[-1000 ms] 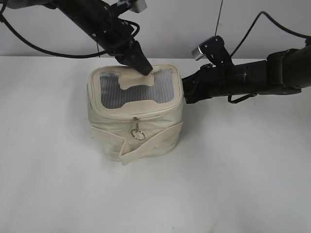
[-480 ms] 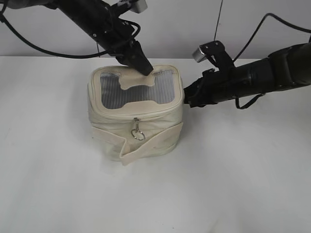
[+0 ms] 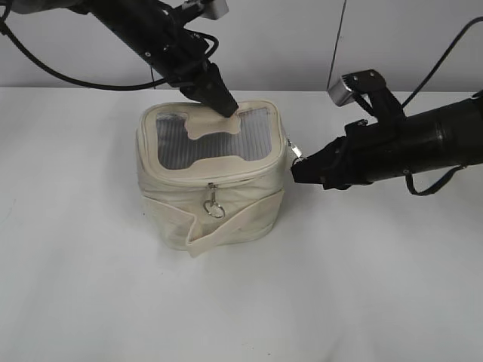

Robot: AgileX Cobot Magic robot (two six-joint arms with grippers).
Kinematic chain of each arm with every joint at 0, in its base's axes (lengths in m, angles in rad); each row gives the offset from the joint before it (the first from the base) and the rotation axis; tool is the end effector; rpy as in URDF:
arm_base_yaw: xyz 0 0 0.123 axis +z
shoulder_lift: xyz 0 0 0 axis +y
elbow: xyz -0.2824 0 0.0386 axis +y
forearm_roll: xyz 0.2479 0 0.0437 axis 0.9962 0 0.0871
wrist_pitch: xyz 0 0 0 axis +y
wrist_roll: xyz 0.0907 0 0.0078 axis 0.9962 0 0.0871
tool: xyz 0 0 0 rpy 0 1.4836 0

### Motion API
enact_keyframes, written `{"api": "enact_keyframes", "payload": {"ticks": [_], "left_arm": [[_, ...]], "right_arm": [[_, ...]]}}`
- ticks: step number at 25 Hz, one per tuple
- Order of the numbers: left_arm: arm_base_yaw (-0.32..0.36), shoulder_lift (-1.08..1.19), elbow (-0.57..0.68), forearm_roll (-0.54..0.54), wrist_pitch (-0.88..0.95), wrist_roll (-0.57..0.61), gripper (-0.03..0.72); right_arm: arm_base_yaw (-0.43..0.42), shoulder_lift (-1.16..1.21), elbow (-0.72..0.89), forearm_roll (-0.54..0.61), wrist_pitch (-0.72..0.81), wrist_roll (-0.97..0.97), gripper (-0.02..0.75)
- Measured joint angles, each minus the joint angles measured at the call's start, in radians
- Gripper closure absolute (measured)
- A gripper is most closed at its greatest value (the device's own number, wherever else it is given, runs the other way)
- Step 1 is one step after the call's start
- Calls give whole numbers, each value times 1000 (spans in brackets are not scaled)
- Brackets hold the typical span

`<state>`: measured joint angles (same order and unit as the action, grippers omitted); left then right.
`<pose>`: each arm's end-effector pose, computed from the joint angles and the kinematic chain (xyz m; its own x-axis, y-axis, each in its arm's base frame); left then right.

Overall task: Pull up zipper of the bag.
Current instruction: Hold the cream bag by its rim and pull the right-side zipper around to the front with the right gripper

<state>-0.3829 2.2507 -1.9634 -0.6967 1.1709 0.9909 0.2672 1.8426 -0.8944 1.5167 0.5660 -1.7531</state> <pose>0.4247 -0.2291 0.2199 -0.3994 0.7050 -0.5861 0.9168 0.3091 -0.2529 0.3161 0.1372 0.1488 -0.5969 -0.3769 -0.7083 -0.7130 0.6540 0.2528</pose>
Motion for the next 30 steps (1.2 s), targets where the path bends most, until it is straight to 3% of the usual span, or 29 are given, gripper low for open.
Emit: {"api": "enact_keyframes", "payload": {"ticks": [7, 11, 15, 22, 30], "left_arm": [[-2, 0, 0, 3, -19, -74, 646], [-8, 0, 0, 8, -27, -132, 646], [-15, 0, 0, 15, -40, -154, 647], [-29, 0, 0, 26, -46, -214, 647], [-39, -1, 0, 38, -62, -271, 647]], "right_arm": [[26, -107, 94, -20, 19, 83, 727], [107, -127, 100, -25, 20, 163, 727], [258, -129, 103, -10, -35, 207, 727], [421, -129, 93, 117, -207, 234, 727], [466, -28, -21, 132, -220, 291, 727]]}}
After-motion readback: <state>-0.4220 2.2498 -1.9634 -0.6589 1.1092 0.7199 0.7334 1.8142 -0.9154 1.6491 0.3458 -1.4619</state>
